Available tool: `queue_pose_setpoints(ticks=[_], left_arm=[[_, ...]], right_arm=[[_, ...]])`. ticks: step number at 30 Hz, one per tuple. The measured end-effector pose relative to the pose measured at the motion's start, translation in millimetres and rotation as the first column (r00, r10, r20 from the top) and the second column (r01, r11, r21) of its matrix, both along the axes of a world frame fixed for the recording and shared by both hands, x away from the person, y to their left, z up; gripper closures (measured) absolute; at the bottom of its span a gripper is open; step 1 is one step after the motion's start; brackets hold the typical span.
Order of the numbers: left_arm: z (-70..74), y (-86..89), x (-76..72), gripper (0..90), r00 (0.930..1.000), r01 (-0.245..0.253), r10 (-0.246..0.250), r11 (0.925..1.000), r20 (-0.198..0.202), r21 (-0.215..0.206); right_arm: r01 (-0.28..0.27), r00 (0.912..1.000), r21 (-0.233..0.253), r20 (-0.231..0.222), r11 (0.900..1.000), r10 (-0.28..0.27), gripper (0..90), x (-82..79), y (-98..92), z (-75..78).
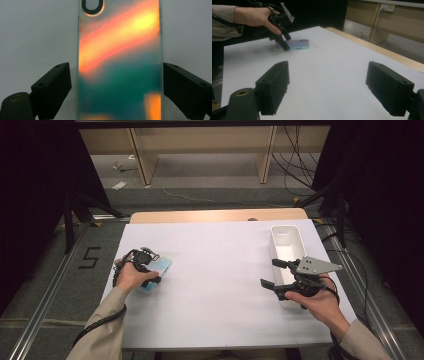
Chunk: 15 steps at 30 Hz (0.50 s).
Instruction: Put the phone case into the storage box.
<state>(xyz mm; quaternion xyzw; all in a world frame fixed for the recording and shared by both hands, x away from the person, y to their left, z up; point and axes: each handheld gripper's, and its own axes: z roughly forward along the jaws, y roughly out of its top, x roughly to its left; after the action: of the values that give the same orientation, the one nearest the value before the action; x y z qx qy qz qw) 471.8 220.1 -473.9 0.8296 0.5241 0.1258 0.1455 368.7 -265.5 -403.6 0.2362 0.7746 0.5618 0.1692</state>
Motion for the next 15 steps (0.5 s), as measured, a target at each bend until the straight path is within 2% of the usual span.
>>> queue_pose_setpoints(ticks=[15], left_arm=[[0.0,5.0,2.7,16.0,0.9995,0.01,-0.011,0.9989,-0.03,-0.046]], right_arm=[[-0.001,1.0,-0.002,-0.004,1.0,0.001,19.8,-0.1,0.4,-0.4]])
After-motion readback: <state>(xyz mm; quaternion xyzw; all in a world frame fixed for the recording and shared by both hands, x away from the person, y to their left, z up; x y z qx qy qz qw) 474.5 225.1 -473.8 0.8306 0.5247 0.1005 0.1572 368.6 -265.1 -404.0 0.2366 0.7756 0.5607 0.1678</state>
